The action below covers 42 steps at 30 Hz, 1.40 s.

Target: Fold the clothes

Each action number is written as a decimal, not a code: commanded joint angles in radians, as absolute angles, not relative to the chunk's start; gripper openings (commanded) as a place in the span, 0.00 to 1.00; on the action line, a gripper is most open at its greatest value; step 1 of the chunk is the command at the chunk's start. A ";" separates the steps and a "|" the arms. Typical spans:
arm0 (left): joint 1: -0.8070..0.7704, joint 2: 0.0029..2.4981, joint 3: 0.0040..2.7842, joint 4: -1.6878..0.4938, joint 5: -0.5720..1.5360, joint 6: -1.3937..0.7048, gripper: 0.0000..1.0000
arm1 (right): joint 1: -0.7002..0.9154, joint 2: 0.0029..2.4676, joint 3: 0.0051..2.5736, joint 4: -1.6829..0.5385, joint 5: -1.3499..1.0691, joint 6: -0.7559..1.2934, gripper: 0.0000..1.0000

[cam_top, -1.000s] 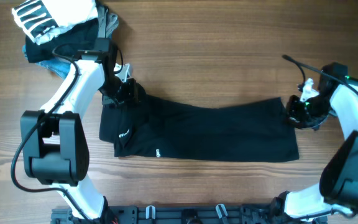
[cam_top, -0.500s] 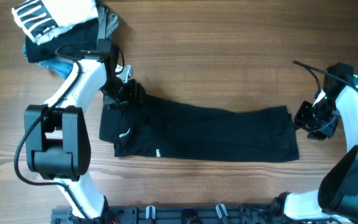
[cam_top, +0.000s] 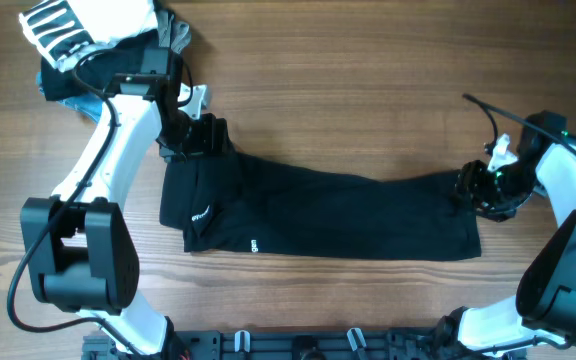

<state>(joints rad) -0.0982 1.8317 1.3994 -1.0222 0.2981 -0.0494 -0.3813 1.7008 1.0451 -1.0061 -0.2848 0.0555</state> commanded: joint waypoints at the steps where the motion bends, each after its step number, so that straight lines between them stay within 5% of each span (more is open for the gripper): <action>1: -0.101 1.829 1.354 -1.009 0.287 -0.030 0.77 | -0.383 1.711 0.999 -1.006 -0.314 0.108 0.54; 4: -0.101 1.829 1.353 -1.005 0.287 -0.031 0.76 | -0.383 1.711 0.951 -0.978 -0.316 0.109 0.50; 7: -0.101 1.829 1.353 -1.002 0.287 -0.030 0.76 | -0.383 1.710 0.949 -0.962 -0.315 0.111 0.09; 9: -0.101 1.829 1.353 -1.001 0.287 -0.030 0.76 | -0.385 1.709 0.987 -0.992 -0.296 0.108 0.04; 20: -0.101 1.829 1.344 -0.957 0.278 -0.030 0.83 | -0.387 1.681 1.058 -1.195 -0.047 0.279 0.06; 22: -0.101 1.829 1.343 -0.957 0.278 -0.030 0.84 | -0.385 1.681 1.058 -1.118 -0.171 0.147 0.33; 24: -0.101 1.829 1.340 -0.956 0.264 0.012 0.80 | -0.385 1.681 1.054 -1.062 -0.354 0.031 0.48; 31: -0.103 1.833 1.158 -0.753 0.263 0.042 0.69 | -0.385 1.685 0.986 -1.028 -0.288 0.108 0.50; 33: -0.103 1.833 1.127 -0.703 0.239 0.042 0.57 | -0.385 1.685 0.964 -1.007 -0.289 0.108 0.50; 36: -0.103 1.833 1.122 -0.662 0.219 0.041 0.09 | -0.385 1.685 0.942 -0.946 -0.289 0.107 0.50; 42: -0.093 1.833 1.122 -0.669 0.215 0.041 0.04 | -0.385 1.685 0.942 -0.885 -0.395 0.109 0.49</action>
<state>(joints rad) -0.0982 1.8328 1.1282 -0.6689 0.2333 0.0330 -0.3832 1.6978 0.9504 -0.9039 -0.3298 0.0986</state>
